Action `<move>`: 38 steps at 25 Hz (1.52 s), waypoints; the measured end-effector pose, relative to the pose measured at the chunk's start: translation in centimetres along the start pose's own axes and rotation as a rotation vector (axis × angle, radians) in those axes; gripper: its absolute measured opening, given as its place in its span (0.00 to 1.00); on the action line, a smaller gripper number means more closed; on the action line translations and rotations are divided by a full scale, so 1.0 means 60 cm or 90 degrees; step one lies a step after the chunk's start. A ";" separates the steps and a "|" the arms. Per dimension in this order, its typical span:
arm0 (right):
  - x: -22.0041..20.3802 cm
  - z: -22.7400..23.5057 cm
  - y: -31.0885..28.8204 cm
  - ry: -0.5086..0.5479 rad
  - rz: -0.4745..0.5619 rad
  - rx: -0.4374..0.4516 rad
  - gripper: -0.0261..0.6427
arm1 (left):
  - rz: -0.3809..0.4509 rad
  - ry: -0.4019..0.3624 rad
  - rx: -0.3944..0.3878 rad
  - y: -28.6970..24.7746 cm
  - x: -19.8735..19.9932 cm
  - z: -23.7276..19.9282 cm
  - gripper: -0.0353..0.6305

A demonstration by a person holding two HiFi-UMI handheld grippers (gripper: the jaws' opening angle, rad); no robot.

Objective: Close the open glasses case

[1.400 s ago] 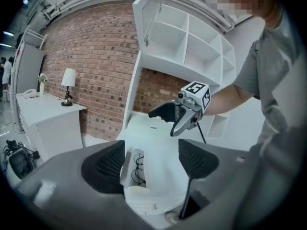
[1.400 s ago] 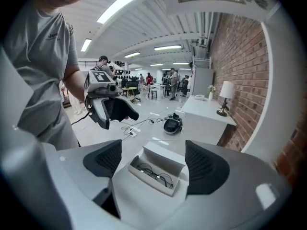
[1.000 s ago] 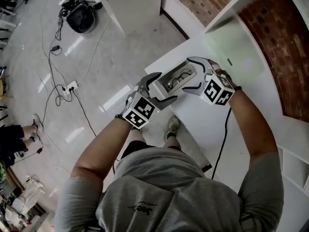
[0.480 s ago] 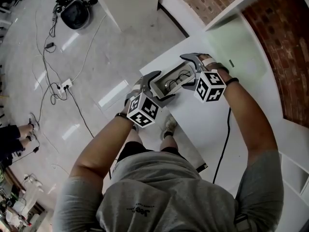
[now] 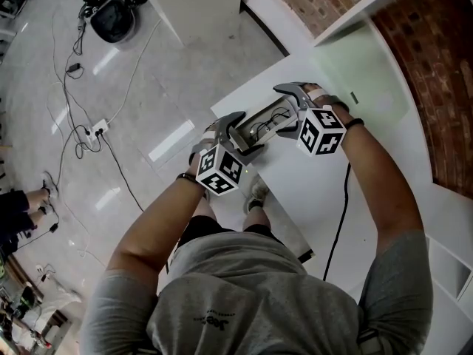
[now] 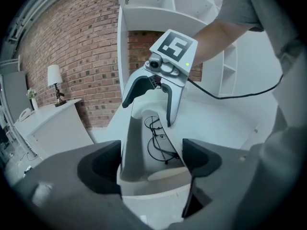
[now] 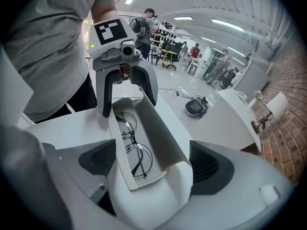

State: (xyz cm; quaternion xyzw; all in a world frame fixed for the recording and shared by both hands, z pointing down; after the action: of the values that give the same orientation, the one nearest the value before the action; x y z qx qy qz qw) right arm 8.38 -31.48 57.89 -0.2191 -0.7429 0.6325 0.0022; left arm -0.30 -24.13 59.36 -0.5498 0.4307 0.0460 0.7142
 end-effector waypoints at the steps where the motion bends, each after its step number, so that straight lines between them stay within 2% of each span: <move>1: -0.001 -0.001 0.001 -0.003 0.002 -0.001 0.77 | 0.000 -0.005 0.003 0.001 0.001 0.001 0.66; 10: -0.006 -0.019 0.007 -0.028 0.018 -0.031 0.67 | -0.004 -0.039 0.040 0.004 0.002 0.016 0.60; 27: -0.014 -0.038 0.010 -0.056 0.021 -0.063 0.58 | -0.019 -0.070 0.055 0.002 0.008 0.029 0.52; 28: -0.014 -0.043 0.010 -0.057 0.020 -0.065 0.56 | -0.019 -0.075 0.055 0.003 0.009 0.032 0.50; 29: -0.013 -0.050 0.010 -0.055 0.019 -0.065 0.51 | -0.020 -0.084 0.055 0.003 0.010 0.037 0.43; 30: -0.012 -0.057 0.009 -0.052 0.016 -0.065 0.43 | -0.024 -0.094 0.054 0.004 0.010 0.041 0.38; 31: -0.011 -0.062 0.009 -0.051 0.013 -0.066 0.42 | -0.028 -0.102 0.054 0.003 0.010 0.044 0.38; 38: -0.014 -0.062 0.007 -0.058 0.012 -0.063 0.42 | -0.019 -0.089 0.033 0.002 0.011 0.045 0.39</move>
State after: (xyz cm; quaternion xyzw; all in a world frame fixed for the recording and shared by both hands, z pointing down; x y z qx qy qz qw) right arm 10.28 -28.24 58.48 -0.1972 -0.7704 0.6044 -0.0483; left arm 1.59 -22.14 58.89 -0.5329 0.3726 0.0626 0.7571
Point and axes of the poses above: the fingertips, and each gripper's own axes: y backward along the fingers, z to its right, x out of its top, the point moved 6 cm from there along y, backward along the fingers, and after that the axes turned 11 degrees about -z, right-handed, at the moved point
